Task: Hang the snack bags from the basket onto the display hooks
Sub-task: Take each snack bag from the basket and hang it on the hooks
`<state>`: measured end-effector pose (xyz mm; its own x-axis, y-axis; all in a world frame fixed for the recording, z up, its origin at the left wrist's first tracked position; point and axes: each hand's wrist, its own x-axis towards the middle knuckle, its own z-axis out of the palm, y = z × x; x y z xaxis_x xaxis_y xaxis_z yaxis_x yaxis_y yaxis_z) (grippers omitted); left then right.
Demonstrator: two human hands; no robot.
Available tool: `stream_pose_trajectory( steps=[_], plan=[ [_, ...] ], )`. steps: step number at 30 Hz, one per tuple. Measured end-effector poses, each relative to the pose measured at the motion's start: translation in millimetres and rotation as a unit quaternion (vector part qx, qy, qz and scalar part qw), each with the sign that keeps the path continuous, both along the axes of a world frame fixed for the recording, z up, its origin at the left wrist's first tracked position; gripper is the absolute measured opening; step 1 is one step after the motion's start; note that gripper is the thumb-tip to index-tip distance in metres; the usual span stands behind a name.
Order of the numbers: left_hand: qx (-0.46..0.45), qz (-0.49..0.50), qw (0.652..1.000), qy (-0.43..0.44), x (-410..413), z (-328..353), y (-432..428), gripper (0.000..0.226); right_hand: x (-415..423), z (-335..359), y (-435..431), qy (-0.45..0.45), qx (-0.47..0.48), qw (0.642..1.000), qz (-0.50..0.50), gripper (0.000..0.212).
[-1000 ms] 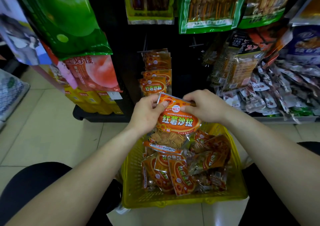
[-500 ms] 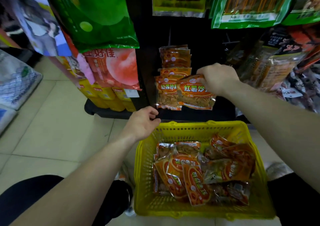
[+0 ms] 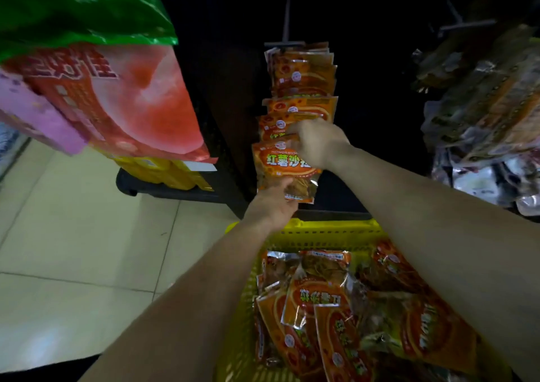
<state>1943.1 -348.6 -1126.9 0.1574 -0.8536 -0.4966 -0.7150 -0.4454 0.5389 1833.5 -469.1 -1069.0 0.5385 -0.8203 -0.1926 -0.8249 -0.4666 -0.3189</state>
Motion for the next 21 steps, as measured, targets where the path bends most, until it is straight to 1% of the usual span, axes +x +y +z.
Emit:
stream_pose_trajectory(
  steps=[4,6,9,12,14,17,21],
  plan=[
    [0.004,0.005,1.000,-0.012,-2,-17,-17,0.065,0,-8,-15,0.014,-0.042,0.999,-0.016,0.042],
    [0.009,0.013,1.000,-0.012,-2,-20,-21,0.069,-3,-11,-18,0.012,-0.067,0.997,-0.031,0.051],
    [0.003,0.015,1.000,-0.012,0,-19,-24,0.069,-13,-12,-17,-0.002,-0.102,0.993,-0.062,0.071],
    [-0.009,0.009,1.000,-0.016,3,-14,-21,0.070,-26,-8,-13,-0.023,-0.122,0.987,-0.099,0.079],
    [-0.022,-0.005,0.999,-0.025,3,-7,-15,0.069,-37,-2,-4,-0.026,-0.115,0.986,-0.116,0.080],
    [-0.032,-0.017,0.999,-0.019,1,11,0,0.065,-58,10,18,-0.012,-0.112,0.986,-0.126,0.074],
    [-0.064,-0.027,0.997,-0.019,-4,38,30,0.058,-92,29,54,-0.005,-0.080,0.987,-0.137,0.072]
  ],
)
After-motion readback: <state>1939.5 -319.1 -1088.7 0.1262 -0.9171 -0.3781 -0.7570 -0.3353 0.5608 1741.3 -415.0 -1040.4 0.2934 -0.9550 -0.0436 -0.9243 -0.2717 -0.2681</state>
